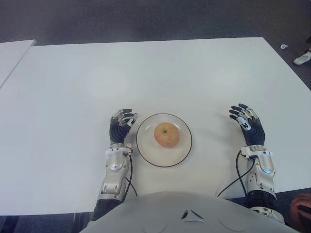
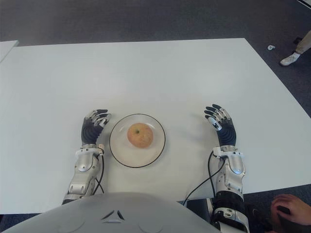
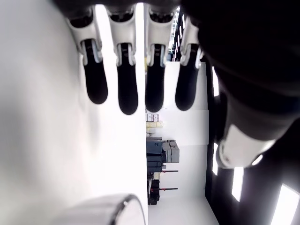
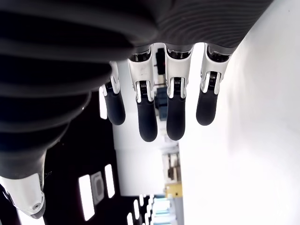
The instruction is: Put the apples into the plate.
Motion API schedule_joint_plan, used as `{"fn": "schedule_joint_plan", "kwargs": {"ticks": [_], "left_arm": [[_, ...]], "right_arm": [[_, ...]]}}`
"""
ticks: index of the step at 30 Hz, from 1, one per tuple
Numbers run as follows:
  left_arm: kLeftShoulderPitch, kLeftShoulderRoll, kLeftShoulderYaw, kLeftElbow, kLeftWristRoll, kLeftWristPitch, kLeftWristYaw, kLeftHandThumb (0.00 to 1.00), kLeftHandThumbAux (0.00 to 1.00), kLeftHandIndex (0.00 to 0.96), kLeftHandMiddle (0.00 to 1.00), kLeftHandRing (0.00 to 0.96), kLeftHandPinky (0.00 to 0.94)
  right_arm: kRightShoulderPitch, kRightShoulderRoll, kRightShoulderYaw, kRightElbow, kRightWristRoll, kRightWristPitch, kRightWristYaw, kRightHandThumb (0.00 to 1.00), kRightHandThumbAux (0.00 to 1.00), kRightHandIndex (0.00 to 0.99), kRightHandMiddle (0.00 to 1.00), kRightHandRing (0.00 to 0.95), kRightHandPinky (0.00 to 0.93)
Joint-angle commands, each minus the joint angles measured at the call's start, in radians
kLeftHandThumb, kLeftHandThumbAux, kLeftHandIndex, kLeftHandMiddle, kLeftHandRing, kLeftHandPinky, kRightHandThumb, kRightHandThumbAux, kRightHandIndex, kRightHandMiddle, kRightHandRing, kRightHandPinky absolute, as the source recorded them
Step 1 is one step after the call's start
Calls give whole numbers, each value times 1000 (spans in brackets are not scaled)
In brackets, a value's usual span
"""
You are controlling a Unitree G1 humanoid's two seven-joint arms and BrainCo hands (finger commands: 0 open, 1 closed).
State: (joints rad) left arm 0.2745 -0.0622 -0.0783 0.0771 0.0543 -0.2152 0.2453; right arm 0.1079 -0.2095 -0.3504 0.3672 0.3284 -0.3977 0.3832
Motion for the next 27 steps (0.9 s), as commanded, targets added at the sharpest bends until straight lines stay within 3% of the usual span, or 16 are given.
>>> {"fn": "schedule_joint_plan", "kwargs": {"ticks": [1,8,11,14,27], "left_arm": [[6,-38,-5,23,-1,-1,0,676,719,402,345,366,379],[13,-39,-13,13,-4,-22,-7,673,719,402,344,369,377],[15,-42,-17,7,-5,-24,-6,672,719,401,344,369,376],[21,-44,-21,-2,-11,-32,-9,672,719,401,344,369,377],[48,-46,-43,-59,-1,-20,-4,673,718,402,345,370,380]], "right_arm": [[-14,-5,-8,23,20,22,7,389,608,211,303,277,270],[-23,-14,-11,38,26,21,12,389,608,211,303,277,270],[25,9,83,-155,-60,140,-55,441,608,207,296,277,288],[45,8,119,-221,-66,192,-53,509,604,202,289,281,310],[71,15,141,-257,-61,195,-47,519,602,233,315,298,327]]}}
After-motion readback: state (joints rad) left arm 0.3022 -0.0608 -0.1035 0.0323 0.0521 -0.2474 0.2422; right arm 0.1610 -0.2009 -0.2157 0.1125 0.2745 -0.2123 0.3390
